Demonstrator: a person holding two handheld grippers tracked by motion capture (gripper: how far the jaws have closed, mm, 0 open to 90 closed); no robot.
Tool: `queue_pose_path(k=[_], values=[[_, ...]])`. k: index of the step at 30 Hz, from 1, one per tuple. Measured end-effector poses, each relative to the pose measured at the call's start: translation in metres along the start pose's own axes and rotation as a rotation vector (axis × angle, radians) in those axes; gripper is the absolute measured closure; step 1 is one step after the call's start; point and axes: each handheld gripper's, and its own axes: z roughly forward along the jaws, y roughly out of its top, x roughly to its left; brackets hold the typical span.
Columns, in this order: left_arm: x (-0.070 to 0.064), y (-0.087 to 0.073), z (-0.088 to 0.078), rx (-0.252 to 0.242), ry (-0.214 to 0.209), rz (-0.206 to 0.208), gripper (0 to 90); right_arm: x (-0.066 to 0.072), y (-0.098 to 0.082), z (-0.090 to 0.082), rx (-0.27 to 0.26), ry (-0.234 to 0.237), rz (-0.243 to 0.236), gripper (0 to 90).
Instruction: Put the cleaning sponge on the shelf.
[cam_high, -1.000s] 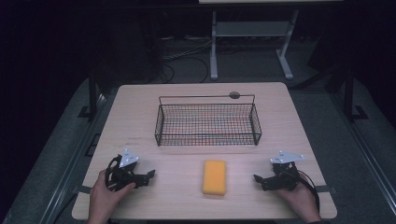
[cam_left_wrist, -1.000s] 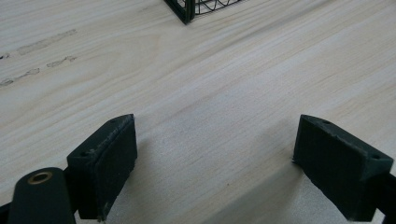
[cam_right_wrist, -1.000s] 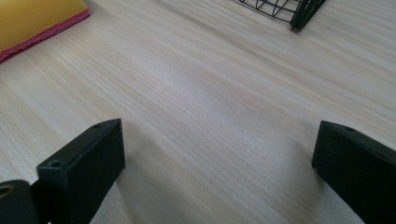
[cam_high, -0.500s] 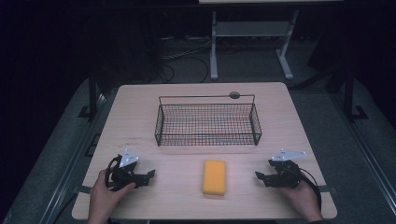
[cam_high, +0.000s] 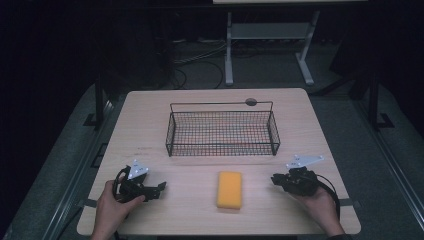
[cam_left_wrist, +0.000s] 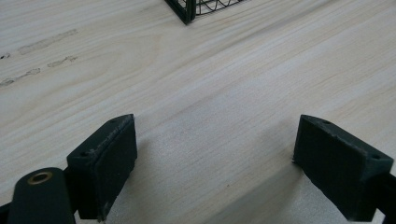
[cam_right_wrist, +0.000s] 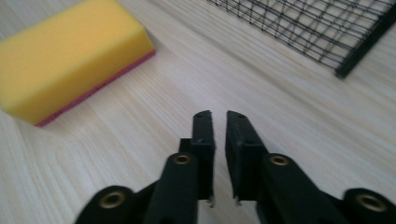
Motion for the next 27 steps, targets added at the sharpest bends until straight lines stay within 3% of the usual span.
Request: queue_pose_path(k=[3,9,21,27], values=[[0.0,0.0,0.0,0.0,0.001,0.001,12.6,0.002,0.005,0.003,-0.009,0.023,-0.002,89.4],[0.0,0.0,0.0,-0.001,0.002,0.0,12.6,0.008,0.013,0.009,0.01,0.046,-0.024,89.6],[0.0,0.0,0.0,0.001,0.001,-0.001,12.6,0.015,0.031,0.02,0.019,0.041,-0.086,89.5],[0.0,0.0,0.0,0.0,0.001,-0.001,12.6,0.018,0.036,0.027,0.044,0.055,-0.083,89.6]])
